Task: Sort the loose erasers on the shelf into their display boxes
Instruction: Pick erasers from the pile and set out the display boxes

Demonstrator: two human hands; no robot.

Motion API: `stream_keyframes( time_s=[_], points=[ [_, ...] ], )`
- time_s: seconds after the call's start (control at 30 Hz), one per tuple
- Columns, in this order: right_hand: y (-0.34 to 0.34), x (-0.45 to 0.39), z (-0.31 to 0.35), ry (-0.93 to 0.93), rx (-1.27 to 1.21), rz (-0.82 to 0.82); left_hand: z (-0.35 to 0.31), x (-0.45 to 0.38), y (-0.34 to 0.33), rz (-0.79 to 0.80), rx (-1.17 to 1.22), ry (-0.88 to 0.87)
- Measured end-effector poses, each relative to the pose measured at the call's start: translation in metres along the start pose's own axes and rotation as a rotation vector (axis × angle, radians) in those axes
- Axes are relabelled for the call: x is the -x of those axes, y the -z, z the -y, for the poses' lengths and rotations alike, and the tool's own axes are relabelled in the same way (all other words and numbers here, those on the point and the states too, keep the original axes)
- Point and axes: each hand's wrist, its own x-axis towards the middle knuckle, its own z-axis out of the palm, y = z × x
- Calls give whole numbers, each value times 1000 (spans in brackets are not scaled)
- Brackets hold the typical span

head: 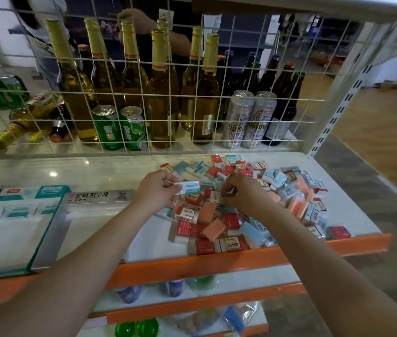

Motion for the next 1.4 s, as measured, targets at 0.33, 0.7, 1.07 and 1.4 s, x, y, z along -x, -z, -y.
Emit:
stream_keyframes(
  time_s=[0.33,0.7,1.07,1.4],
  points=[
    [0,-2,11,15,78,155,2,12,7,-17,42,3],
    [9,8,8,-46,-23,90,6,21,10,-15,80,40],
    [21,25,-14,-78,-173,-54,-7,28,-7,15,182,31],
    [27,42,-14,-79,-661,-175,-14,37,-6,7,329,50]
  ],
)
